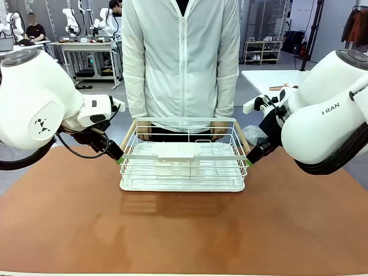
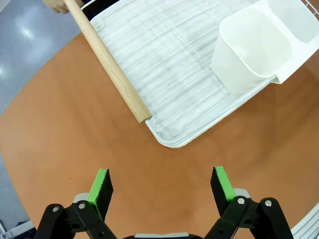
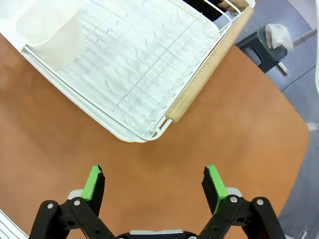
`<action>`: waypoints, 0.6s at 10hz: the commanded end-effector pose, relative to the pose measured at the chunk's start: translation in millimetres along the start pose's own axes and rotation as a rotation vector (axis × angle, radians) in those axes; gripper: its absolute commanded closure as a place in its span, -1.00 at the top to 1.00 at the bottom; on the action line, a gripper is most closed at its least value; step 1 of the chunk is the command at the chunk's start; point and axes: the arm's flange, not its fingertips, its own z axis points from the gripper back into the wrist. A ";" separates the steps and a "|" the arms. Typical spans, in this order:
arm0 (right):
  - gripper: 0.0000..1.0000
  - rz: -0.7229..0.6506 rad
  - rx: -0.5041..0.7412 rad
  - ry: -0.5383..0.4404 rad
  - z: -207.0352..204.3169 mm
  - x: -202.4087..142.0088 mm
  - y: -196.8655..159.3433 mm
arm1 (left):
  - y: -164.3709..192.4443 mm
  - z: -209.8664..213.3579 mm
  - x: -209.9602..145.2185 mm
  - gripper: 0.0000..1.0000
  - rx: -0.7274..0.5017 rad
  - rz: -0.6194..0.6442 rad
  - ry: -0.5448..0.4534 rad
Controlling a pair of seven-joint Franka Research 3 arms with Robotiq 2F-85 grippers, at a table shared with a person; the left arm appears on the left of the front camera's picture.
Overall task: Clean the table.
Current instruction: Pick up the Lint Roller when the human hands it over.
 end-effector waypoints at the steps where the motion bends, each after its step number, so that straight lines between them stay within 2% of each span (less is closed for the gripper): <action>1: 1.00 -0.001 0.001 0.000 0.0 0.1 0.3 | 0.7 0.0 -0.2 1.00 0.000 0.002 0.000; 4: 1.00 0.000 0.000 0.000 0.0 0.0 0.0 | 0.0 0.0 0.0 1.00 0.000 0.000 0.000; 5: 1.00 -0.034 0.018 -0.020 14.5 12.4 -7.8 | 11.3 16.2 7.8 1.00 -0.085 -0.047 0.020; 6: 1.00 -0.115 0.084 -0.034 34.5 26.3 -24.5 | 35.9 41.3 20.3 1.00 -0.238 0.022 0.008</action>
